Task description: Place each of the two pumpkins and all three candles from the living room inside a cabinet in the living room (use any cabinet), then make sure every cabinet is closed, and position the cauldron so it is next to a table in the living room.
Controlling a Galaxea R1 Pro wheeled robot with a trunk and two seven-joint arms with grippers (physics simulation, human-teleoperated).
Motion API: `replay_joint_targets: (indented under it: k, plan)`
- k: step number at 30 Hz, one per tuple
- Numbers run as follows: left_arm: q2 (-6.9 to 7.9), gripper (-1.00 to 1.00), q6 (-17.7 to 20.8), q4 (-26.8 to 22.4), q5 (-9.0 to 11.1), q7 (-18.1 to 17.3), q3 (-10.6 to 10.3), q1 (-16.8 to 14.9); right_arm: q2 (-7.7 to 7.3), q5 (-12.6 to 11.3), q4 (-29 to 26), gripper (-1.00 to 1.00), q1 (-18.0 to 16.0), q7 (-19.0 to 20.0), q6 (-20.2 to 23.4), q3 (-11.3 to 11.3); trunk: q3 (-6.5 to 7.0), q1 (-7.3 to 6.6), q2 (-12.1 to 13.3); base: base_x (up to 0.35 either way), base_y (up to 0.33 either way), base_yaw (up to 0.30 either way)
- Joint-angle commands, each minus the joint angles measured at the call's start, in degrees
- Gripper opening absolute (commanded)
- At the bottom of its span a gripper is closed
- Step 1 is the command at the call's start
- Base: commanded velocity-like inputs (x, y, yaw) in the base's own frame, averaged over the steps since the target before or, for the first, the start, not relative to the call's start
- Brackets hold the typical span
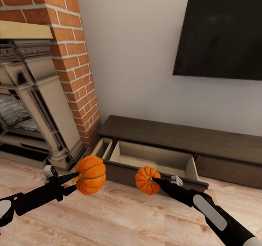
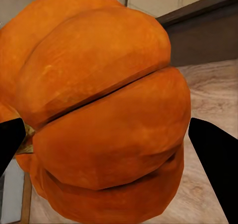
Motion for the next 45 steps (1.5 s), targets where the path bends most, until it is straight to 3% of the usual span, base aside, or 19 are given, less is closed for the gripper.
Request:
replay_joint_targets:
  k: [1,20,29,45]
  plan:
    - [0.03,-1.00,0.06,0.03,-0.20,-0.40,-0.07,-0.05,-0.05,-0.27,0.01,-1.00,-0.06,0.09,0.07,0.12,0.14,-0.23,0.39,0.000,0.000,0.000]
    - [-0.09,-1.00,0.06,0.03,-0.20,-0.36,-0.23,-0.05,0.04,-0.28,0.01,-1.00,-0.05,0.07,-0.02,0.12,3.55,-4.40,8.01,0.000,0.000,0.000]
    - [-0.05,-1.00,0.06,0.03,-0.20,-0.37,-0.19,-0.03,0.04,-0.28,0.01,-1.00,-0.06,0.08,-0.02,0.12,3.55,-4.40,8.01,0.000,0.000,-0.022]
    - [0.01,-1.00,0.06,0.03,-0.16,-0.37,-0.16,-0.01,0.04,-0.28,0.01,-1.00,-0.08,0.08,-0.02,0.12,3.55,-4.40,8.01,0.001,0.000,-0.248]
